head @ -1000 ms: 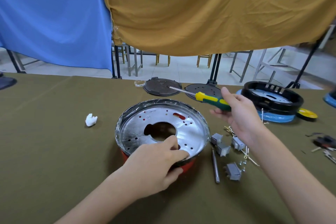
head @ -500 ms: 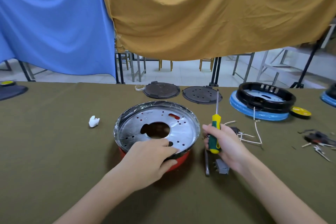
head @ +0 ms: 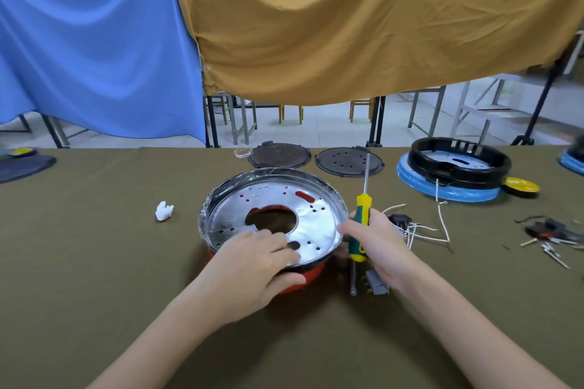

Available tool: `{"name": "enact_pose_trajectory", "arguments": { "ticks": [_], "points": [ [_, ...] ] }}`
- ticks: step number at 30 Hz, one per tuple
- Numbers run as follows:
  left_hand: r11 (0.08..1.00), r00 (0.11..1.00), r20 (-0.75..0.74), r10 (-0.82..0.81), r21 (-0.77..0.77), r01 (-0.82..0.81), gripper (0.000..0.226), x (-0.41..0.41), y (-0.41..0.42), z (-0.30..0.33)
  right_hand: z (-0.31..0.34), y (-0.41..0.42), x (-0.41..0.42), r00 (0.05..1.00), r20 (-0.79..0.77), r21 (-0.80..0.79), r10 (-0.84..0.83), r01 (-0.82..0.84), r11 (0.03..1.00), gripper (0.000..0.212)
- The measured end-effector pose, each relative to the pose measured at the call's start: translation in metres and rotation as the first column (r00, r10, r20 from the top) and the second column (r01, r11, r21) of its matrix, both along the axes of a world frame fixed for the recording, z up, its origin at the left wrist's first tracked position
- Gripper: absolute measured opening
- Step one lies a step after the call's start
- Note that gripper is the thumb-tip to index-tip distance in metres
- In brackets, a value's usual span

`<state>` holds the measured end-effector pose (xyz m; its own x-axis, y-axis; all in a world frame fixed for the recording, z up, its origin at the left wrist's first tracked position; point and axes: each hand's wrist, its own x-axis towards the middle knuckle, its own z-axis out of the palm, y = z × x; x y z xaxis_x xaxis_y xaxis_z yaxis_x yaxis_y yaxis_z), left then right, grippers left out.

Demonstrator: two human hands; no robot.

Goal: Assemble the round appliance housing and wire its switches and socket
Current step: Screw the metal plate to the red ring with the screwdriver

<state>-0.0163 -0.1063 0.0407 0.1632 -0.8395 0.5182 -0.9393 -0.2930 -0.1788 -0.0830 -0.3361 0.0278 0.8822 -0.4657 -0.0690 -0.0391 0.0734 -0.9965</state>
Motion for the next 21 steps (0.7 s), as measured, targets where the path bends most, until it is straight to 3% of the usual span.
{"name": "enact_pose_trajectory", "arguments": {
  "ticks": [2,3,4,5,6,7,8,9,14,17,21],
  "points": [
    [0.944,0.963,-0.237,0.128,-0.268,-0.192,0.051,0.017,0.012,-0.001,-0.002,0.002,0.001,0.999,0.014,0.006,-0.038,0.037,0.999,0.016],
    [0.835,0.899,-0.384,0.212,-0.407,-0.37,0.053,0.026,0.02,-0.002,-0.003,0.002,0.001,0.998,0.027,0.014,-0.05,0.05,0.999,0.016],
    [0.683,0.781,-0.567,0.261,-0.463,-0.565,0.057,0.037,0.029,-0.004,-0.003,0.002,0.001,0.997,0.039,0.016,-0.059,0.058,0.998,0.016],
    [0.578,0.596,-0.774,0.213,-0.392,-0.716,0.064,0.043,0.037,-0.006,-0.004,0.003,0.001,0.996,0.054,0.015,-0.07,0.069,0.997,0.016],
    [0.57,0.393,-0.917,0.071,-0.286,-0.77,0.069,0.049,0.041,-0.011,-0.005,0.002,0.001,0.994,0.073,0.009,-0.082,0.082,0.997,0.016],
    [0.647,0.205,-0.974,-0.101,-0.221,-0.73,0.067,0.051,0.043,-0.016,-0.006,0.002,0.001,0.992,0.091,-0.006,-0.091,0.092,0.996,0.017],
    [0.726,0.057,-0.968,-0.246,-0.223,-0.65,0.056,0.051,0.042,-0.021,-0.006,0.002,0.002,0.99,0.107,-0.028,-0.094,0.098,0.995,0.017],
    [0.766,-0.026,-0.942,-0.334,-0.255,-0.589,0.045,0.051,0.04,-0.023,-0.007,0.002,0.002,0.987,0.125,-0.048,-0.097,0.104,0.993,0.018],
    [0.706,-0.04,-0.798,-0.602,-0.508,-0.493,0.063,0.047,0.034,-0.014,-0.005,-0.004,-0.001,0.961,0.24,-0.05,-0.138,0.154,0.987,0.02],
    [0.651,-0.019,-0.765,-0.643,-0.534,-0.538,0.066,0.041,0.031,-0.015,-0.006,-0.001,0.0,0.963,0.229,-0.044,-0.138,0.152,0.987,0.021],
    [0.656,-0.031,-0.768,-0.64,-0.525,-0.541,0.071,0.042,0.032,-0.019,-0.005,0.004,-0.003,0.966,0.22,-0.048,-0.132,0.146,0.988,0.019]
  ]
}}
